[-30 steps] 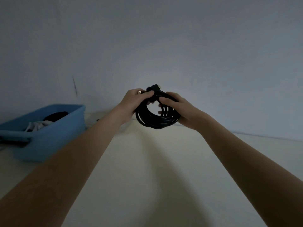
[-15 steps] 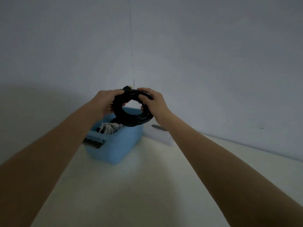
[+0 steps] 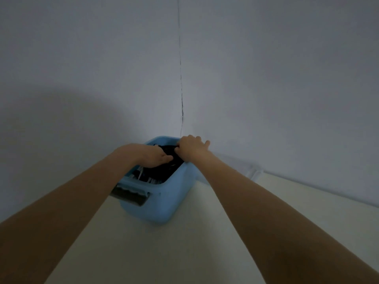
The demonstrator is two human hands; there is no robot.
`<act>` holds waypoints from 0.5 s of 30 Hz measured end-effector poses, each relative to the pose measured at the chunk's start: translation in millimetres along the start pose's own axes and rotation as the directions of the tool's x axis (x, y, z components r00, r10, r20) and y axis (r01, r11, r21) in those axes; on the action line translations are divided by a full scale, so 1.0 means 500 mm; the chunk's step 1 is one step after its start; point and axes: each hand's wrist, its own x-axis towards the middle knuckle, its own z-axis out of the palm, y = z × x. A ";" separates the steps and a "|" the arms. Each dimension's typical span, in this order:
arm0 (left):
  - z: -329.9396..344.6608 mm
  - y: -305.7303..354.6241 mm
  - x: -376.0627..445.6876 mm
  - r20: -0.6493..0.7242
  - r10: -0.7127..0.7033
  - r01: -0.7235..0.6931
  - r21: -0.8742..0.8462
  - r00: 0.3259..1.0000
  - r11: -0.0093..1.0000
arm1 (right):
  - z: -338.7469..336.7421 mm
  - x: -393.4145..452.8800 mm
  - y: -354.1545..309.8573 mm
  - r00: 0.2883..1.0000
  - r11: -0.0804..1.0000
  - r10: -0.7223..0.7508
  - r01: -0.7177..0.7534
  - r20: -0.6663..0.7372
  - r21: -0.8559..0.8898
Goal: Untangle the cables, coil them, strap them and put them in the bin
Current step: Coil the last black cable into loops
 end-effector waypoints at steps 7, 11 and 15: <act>0.028 0.022 0.001 -0.326 0.041 -0.027 0.047 0.944 0.999 | 0.005 -0.070 0.164 0.971 0.938 0.161 -0.095 -0.175 0.333; 0.042 0.115 0.001 -0.345 0.101 -0.098 0.026 0.933 0.995 | 0.051 -0.147 0.215 0.963 0.993 0.049 -0.017 0.264 -0.121; 0.065 0.149 -0.004 -0.387 0.033 0.007 0.101 0.921 0.995 | 0.078 -0.213 0.226 0.999 0.965 -0.021 0.031 0.040 -0.260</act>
